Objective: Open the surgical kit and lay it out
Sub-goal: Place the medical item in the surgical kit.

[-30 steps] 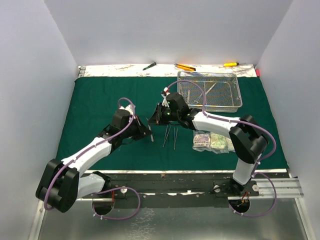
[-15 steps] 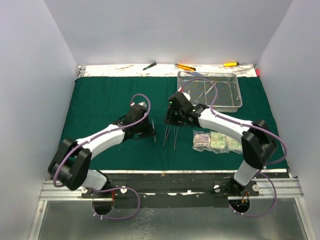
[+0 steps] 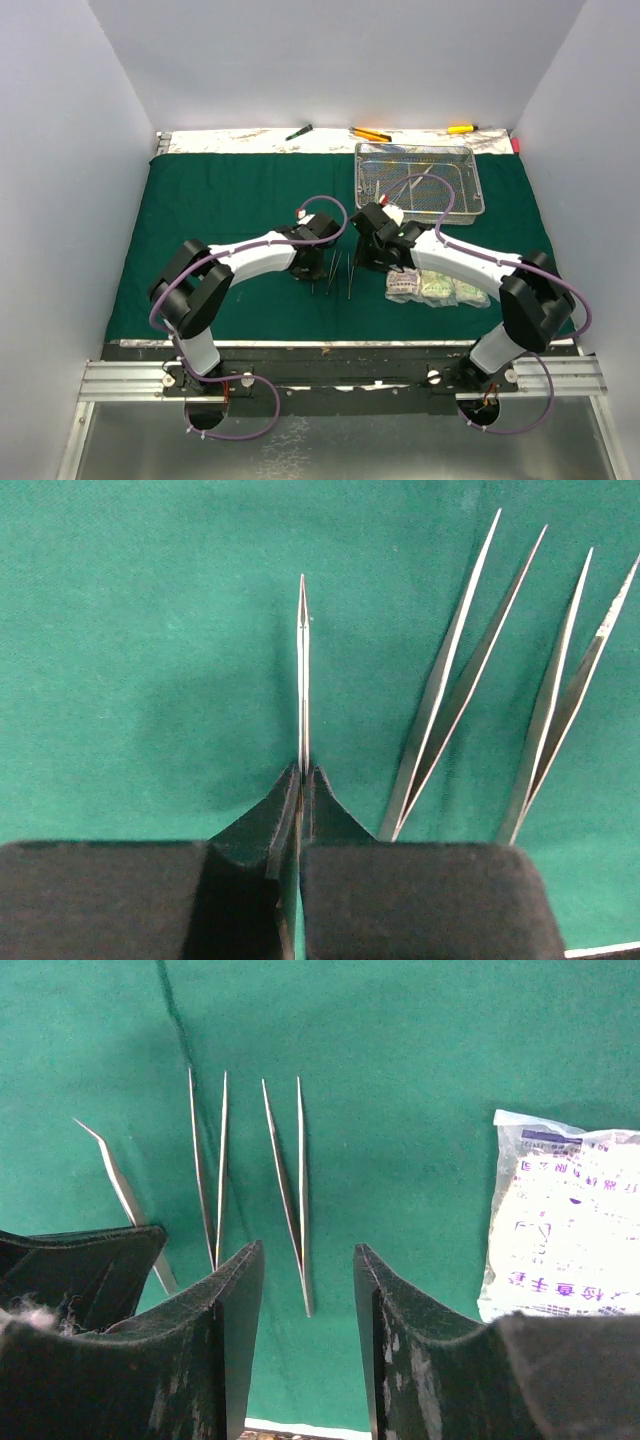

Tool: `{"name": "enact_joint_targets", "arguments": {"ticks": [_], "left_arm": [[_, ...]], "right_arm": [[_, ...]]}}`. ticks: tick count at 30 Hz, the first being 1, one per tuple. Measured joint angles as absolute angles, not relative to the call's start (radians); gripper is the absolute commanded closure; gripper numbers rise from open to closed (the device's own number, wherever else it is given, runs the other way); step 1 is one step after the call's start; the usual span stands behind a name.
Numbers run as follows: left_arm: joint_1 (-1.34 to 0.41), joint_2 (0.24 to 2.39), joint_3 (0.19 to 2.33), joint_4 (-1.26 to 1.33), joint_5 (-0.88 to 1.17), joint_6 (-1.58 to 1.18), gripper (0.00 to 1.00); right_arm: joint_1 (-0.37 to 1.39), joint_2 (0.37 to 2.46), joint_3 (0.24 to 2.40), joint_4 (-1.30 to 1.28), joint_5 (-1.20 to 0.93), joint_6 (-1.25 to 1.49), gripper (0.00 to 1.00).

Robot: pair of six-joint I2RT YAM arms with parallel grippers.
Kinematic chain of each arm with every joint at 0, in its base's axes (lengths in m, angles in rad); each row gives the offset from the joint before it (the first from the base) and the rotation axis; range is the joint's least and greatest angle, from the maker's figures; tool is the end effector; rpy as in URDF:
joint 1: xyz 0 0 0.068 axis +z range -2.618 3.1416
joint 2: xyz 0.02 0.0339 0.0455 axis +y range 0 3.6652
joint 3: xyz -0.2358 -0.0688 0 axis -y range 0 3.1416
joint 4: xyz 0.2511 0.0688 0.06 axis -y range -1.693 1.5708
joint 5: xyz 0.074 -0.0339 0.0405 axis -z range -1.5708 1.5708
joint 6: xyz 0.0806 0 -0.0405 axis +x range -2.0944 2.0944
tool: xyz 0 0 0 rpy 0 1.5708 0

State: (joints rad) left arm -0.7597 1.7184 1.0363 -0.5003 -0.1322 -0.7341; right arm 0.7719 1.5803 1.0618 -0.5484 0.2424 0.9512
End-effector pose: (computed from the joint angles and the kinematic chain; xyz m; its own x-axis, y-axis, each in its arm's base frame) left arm 0.2580 -0.2304 0.0926 -0.9313 -0.0313 -0.3629 0.0304 0.9861 -0.1631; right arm 0.2597 0.2258 0.1436 -0.8480 0.2774 -0.4515 0.1659 0.9482 0.2710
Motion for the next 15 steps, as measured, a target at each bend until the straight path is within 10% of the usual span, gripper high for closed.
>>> {"name": "enact_joint_targets", "arguments": {"ticks": [15], "left_arm": [[-0.768, 1.742, 1.075, -0.551, -0.158, -0.709, 0.69]], "right_arm": [[0.772, 1.565, 1.057, -0.573, 0.247, 0.987, 0.56]]}}
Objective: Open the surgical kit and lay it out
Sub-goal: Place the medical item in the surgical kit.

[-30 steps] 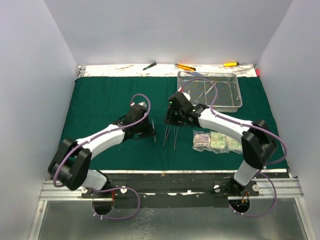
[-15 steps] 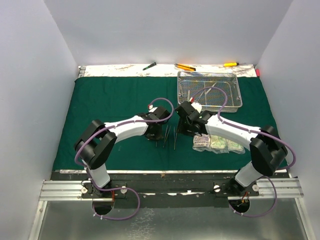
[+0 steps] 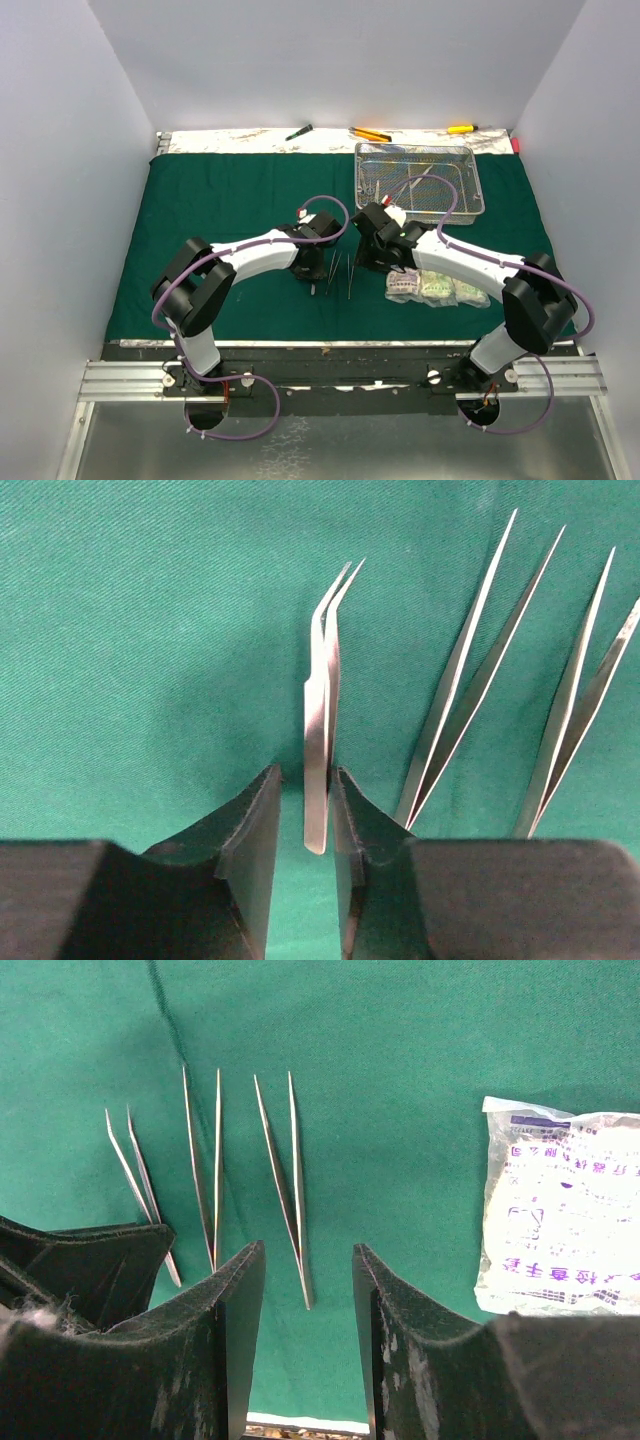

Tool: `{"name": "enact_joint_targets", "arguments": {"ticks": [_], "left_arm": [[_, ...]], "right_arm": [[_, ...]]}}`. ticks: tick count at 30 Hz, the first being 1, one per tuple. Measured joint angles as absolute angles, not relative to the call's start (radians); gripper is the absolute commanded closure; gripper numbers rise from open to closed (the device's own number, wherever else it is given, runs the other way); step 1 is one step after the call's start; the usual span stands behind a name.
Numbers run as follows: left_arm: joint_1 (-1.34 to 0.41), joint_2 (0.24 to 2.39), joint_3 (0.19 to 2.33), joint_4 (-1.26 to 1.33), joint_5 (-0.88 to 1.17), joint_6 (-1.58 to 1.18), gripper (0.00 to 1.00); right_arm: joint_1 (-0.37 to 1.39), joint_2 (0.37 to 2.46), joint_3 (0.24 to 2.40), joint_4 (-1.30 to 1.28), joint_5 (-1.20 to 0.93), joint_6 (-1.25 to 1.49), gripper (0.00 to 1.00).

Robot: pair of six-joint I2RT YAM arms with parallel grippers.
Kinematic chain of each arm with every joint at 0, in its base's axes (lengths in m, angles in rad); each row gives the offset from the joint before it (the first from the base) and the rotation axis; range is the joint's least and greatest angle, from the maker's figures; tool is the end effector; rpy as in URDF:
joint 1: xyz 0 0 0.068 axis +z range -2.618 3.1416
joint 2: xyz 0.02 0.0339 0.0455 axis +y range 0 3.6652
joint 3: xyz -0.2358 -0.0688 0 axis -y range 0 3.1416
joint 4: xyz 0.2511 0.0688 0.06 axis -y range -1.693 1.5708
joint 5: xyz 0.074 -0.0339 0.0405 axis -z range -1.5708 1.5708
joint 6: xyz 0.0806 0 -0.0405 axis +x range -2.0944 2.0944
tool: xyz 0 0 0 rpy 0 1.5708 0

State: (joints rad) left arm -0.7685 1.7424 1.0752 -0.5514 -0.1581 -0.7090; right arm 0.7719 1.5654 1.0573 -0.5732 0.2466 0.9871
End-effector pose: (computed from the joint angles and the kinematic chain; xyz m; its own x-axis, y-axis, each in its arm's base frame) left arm 0.2588 -0.2325 0.0934 -0.9337 0.0083 -0.3580 0.0520 0.9923 -0.1124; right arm 0.2565 0.2222 0.1453 -0.8443 0.3074 -0.4389 0.2003 0.9408 0.2736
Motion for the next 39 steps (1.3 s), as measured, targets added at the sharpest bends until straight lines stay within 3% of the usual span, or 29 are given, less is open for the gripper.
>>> {"name": "enact_joint_targets", "arguments": {"ticks": [5, 12, 25, 29, 39], "left_arm": [[-0.768, 1.742, 1.084, -0.582, -0.159, -0.709, 0.68], [-0.769, 1.741, 1.088, -0.611, -0.162, -0.704, 0.87], [-0.767, 1.729, 1.087, -0.587, -0.144, -0.678, 1.0], [-0.739, 1.676, 1.063, -0.553, -0.067, -0.664, 1.0], [-0.559, 1.492, 0.944, -0.448, 0.243, -0.607, 1.0]], "right_arm": [[0.772, 1.565, 1.057, -0.574, 0.246, 0.988, 0.57], [0.772, 1.565, 1.057, -0.547, 0.217, 0.976, 0.62], [0.772, 1.601, 1.063, -0.493, 0.151, 0.959, 0.64], [0.772, 1.601, 1.059, -0.439, 0.108, 0.946, 0.64], [0.772, 1.616, 1.043, -0.236, -0.081, 0.954, 0.51]]}}
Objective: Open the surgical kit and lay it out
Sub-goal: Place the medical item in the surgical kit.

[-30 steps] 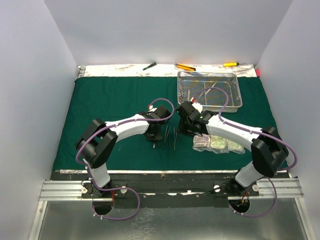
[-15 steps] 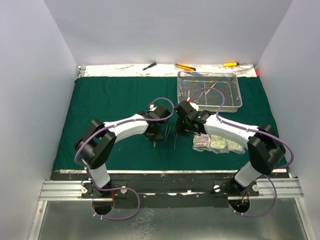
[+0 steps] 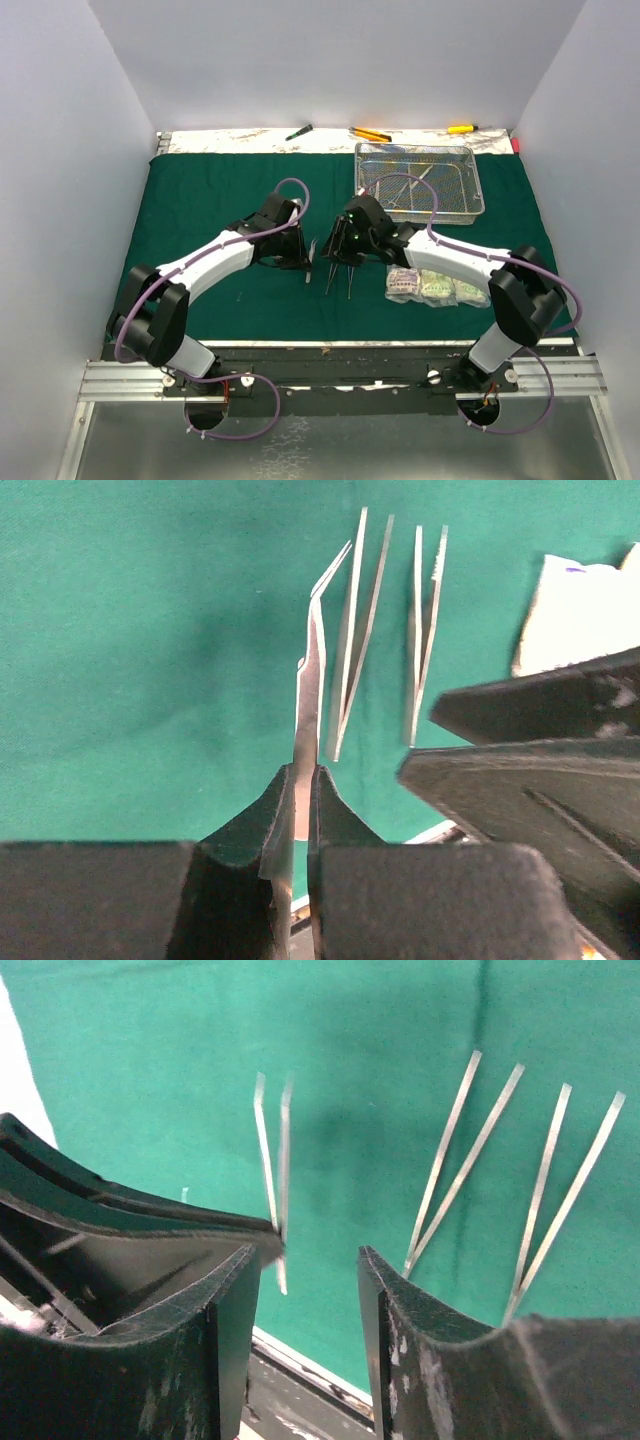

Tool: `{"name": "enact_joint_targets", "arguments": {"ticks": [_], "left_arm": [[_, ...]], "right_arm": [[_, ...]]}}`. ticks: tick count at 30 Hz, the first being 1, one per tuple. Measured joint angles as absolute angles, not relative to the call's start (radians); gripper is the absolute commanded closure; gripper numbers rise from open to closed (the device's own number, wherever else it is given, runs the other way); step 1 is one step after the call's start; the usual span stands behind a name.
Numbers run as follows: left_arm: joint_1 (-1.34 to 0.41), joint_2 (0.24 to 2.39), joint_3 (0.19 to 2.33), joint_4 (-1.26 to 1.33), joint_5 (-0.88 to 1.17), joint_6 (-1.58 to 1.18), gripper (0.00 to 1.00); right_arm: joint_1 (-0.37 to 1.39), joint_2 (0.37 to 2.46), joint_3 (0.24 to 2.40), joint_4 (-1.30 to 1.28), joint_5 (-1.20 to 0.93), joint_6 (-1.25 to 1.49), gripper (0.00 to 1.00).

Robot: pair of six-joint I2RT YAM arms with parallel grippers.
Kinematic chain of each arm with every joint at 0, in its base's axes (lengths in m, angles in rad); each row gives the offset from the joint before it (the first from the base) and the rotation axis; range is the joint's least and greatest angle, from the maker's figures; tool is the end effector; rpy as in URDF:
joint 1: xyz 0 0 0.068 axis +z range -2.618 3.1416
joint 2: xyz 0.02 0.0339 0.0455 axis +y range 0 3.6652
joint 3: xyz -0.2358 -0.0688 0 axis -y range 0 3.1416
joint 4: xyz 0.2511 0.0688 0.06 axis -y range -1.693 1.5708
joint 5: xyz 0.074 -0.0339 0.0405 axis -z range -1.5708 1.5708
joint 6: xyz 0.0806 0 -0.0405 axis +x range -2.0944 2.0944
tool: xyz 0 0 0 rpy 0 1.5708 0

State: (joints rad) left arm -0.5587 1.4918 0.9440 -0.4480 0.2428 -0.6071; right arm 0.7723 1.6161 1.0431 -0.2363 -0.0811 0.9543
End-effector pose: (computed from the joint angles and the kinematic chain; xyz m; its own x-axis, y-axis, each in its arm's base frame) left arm 0.2694 -0.1912 0.1413 -0.9412 -0.0647 -0.3315 0.1077 0.8729 -0.4760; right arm 0.2681 0.2703 0.1516 -0.8999 0.2587 -0.3511 -0.0022 0.8023 0.5969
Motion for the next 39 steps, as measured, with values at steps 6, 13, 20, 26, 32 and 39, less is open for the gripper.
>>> {"name": "enact_joint_targets", "arguments": {"ticks": [6, 13, 20, 26, 32, 39], "left_arm": [[-0.513, 1.462, 0.922, -0.405, 0.361, -0.6, 1.0], [-0.496, 1.441, 0.911, -0.397, 0.403, -0.6, 1.0], [-0.49, 1.431, 0.893, -0.398, 0.405, -0.6, 1.0], [-0.49, 1.425, 0.891, -0.398, 0.405, -0.601, 1.0], [-0.49, 1.411, 0.883, -0.396, 0.405, -0.601, 1.0], [-0.49, 1.406, 0.88, -0.389, 0.405, -0.606, 1.0]], "right_arm": [[0.772, 1.663, 1.094, -0.154, -0.15, 0.968, 0.51], [0.772, 1.731, 1.166, -0.162, -0.157, 0.973, 0.66], [0.772, 1.765, 1.175, -0.178, -0.168, 0.978, 0.78], [0.772, 1.766, 1.175, -0.186, -0.17, 0.978, 0.76], [0.772, 1.774, 1.185, -0.228, -0.17, 0.976, 0.72], [0.772, 1.785, 1.189, -0.226, -0.181, 0.98, 0.94]]}}
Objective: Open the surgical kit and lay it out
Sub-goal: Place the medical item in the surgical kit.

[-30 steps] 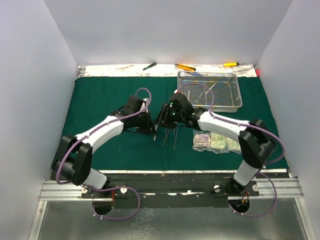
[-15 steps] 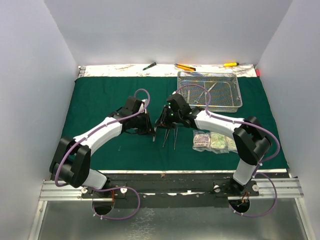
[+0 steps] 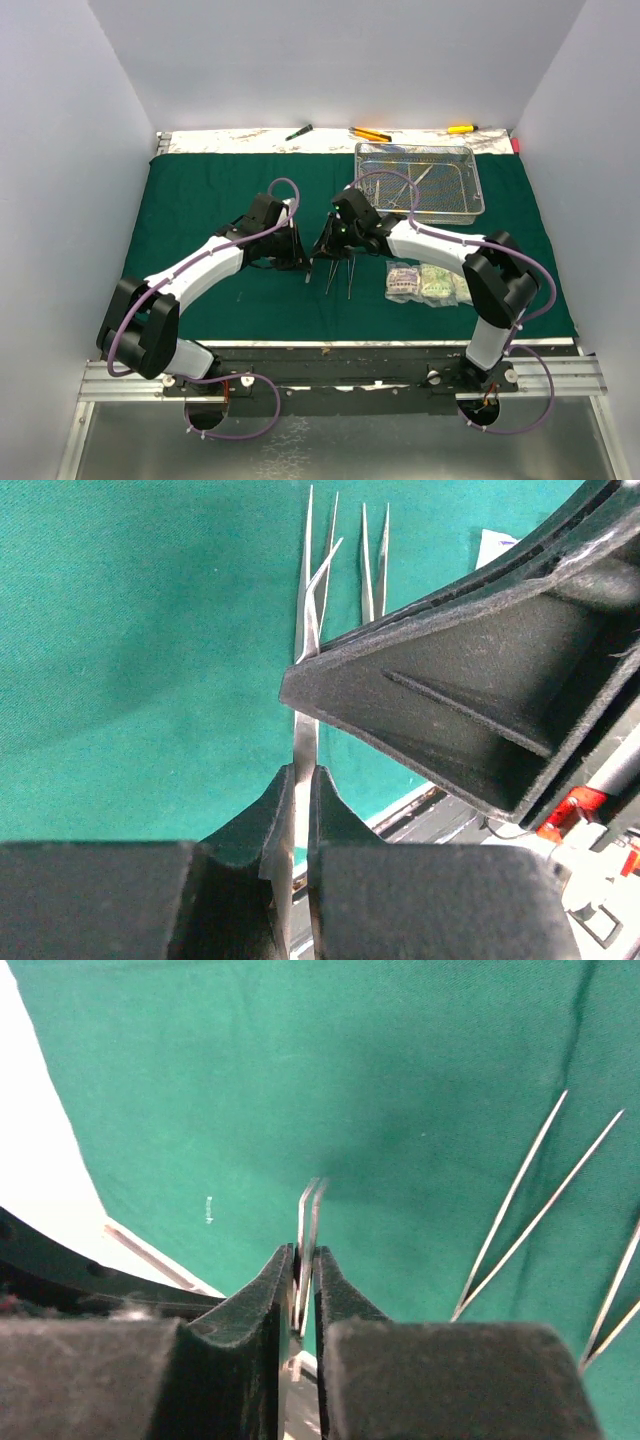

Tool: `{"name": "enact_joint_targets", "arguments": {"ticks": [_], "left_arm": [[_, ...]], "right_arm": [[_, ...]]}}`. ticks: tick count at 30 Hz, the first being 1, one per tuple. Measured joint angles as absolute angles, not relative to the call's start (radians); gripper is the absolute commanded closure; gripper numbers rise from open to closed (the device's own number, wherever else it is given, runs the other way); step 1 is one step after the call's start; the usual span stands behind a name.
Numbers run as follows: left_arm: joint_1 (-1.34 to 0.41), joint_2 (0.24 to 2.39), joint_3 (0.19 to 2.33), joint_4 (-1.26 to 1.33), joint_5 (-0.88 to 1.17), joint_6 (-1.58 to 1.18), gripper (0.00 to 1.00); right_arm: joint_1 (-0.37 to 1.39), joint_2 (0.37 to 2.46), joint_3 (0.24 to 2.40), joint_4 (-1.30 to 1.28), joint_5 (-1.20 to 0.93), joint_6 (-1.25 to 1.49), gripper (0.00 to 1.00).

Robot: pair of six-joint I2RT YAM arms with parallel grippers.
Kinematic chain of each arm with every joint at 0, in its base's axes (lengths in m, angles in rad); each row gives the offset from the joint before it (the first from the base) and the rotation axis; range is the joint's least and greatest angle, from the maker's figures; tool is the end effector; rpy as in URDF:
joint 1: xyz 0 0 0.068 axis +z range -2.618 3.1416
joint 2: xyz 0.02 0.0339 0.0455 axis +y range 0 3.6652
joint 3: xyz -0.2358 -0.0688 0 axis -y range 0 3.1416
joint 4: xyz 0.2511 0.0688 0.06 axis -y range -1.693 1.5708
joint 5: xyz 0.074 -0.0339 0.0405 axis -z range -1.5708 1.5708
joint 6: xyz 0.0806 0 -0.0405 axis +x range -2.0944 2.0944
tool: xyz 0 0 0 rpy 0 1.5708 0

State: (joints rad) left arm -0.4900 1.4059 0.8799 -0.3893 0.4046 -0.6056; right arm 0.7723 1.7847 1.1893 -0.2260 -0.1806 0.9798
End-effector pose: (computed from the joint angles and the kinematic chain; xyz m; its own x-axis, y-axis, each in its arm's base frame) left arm 0.2664 -0.1781 0.1545 -0.9419 -0.0907 -0.3235 0.1316 0.7864 -0.6036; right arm 0.2879 0.3007 0.1406 -0.9350 0.2296 -0.2704 0.0042 0.7693 0.6389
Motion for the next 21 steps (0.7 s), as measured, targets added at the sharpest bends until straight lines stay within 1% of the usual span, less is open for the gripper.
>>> {"name": "enact_joint_targets", "arguments": {"ticks": [1, 2, 3, 8, 10, 12, 17, 21], "left_arm": [[-0.49, 1.406, 0.879, -0.389, 0.405, -0.607, 1.0], [-0.49, 1.406, 0.878, -0.388, 0.405, -0.608, 1.0], [-0.49, 1.405, 0.878, -0.387, 0.405, -0.609, 0.96], [-0.49, 1.4, 0.868, -0.379, 0.389, -0.612, 0.59], [-0.49, 1.399, 0.865, -0.385, 0.357, -0.614, 0.52], [-0.49, 1.399, 0.861, -0.393, 0.325, -0.616, 0.5], [-0.488, 1.399, 0.831, -0.407, 0.259, -0.617, 0.5], [-0.488, 1.399, 0.805, -0.42, 0.236, -0.618, 0.56]], "right_arm": [[0.772, 1.785, 1.189, -0.22, -0.184, 0.981, 0.98], [0.772, 1.785, 1.189, -0.215, -0.186, 0.983, 0.99], [0.772, 1.785, 1.189, -0.211, -0.19, 0.986, 0.99], [0.774, 1.807, 1.232, -0.255, -0.187, 0.973, 0.99], [0.778, 1.839, 1.28, -0.294, -0.165, 0.96, 0.99], [0.791, 1.879, 1.334, -0.347, -0.117, 0.941, 0.99], [0.848, 1.987, 1.455, -0.479, 0.026, 0.911, 0.99], [0.886, 2.061, 1.533, -0.584, 0.122, 0.903, 0.99]]}}
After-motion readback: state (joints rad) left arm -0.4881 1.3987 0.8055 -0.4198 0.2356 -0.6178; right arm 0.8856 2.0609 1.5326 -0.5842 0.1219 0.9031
